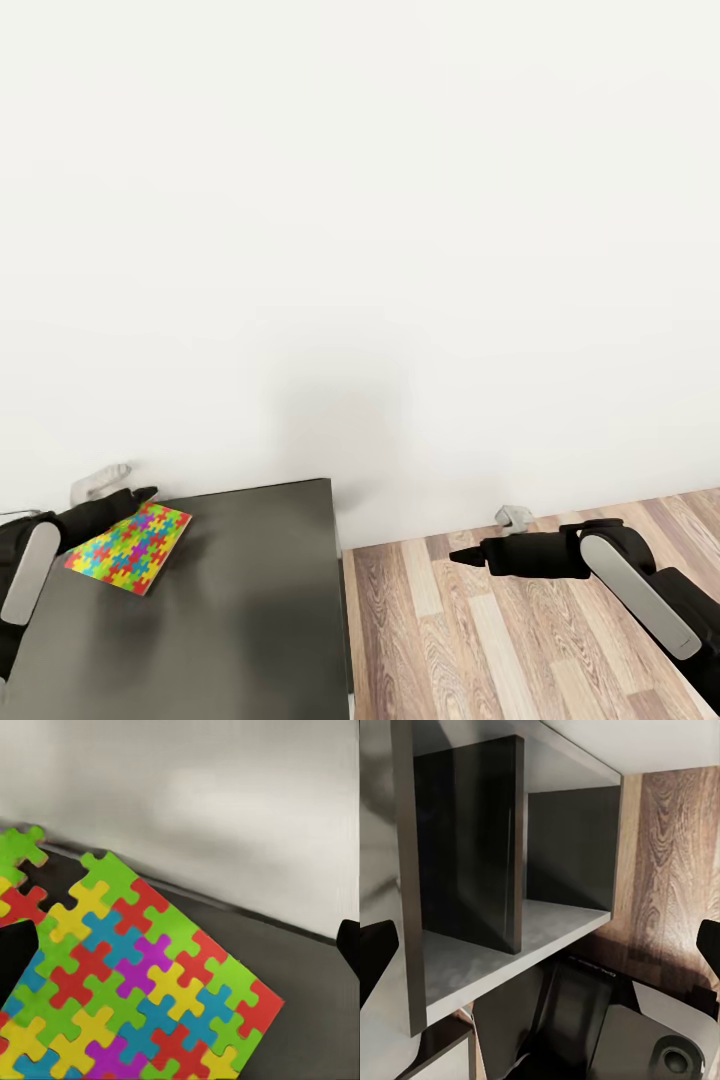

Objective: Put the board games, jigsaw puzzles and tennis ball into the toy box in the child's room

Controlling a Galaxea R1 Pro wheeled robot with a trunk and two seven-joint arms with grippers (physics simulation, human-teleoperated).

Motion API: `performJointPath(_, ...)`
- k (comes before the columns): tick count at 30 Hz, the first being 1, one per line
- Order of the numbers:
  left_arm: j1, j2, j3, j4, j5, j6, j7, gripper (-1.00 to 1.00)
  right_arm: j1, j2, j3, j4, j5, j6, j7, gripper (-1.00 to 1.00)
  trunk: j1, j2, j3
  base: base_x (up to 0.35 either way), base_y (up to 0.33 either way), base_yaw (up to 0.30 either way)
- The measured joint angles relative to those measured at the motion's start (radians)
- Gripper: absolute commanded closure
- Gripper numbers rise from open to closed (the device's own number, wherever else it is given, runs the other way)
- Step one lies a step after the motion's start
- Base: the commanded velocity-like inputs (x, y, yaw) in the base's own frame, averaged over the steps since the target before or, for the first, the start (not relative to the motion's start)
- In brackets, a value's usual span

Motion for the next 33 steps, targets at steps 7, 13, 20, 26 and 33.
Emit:
performJointPath(7, 0.005, 0.045, 0.055, 0.048, 0.001, 0.003, 0.003, -1.0, 0.0, -0.001, 0.001, 0.0, 0.0, 0.0, 0.0, -1.0, 0.0, 0.0, 0.0, 0.0, 0.0, 0.0)
performJointPath(13, 0.007, 0.072, 0.08, 0.093, -0.002, -0.006, 0.006, -1.0, 0.0, -0.002, 0.002, 0.0, 0.0, 0.0, 0.001, -1.0, 0.0, 0.0, 0.0, 0.0, 0.0, 0.0)
performJointPath(20, 0.007, 0.088, 0.094, 0.128, -0.004, -0.026, 0.01, -1.0, 0.0, -0.002, 0.003, 0.0, 0.0, 0.001, 0.001, -1.0, 0.0, 0.0, 0.0, 0.0, 0.0, 0.0)
performJointPath(26, 0.006, 0.098, 0.1, 0.178, -0.006, -0.05, 0.013, -1.0, 0.0, -0.004, 0.003, 0.0, 0.0, 0.001, 0.002, -1.0, 0.0, 0.0, 0.0, 0.0, 0.0, 0.0)
performJointPath(33, 0.005, 0.115, 0.102, 0.228, -0.006, -0.079, 0.014, -1.0, 0.0, -0.006, 0.002, 0.0, -0.001, 0.001, 0.002, -1.0, 0.0, 0.0, 0.0, 0.0, 0.0, 0.0)
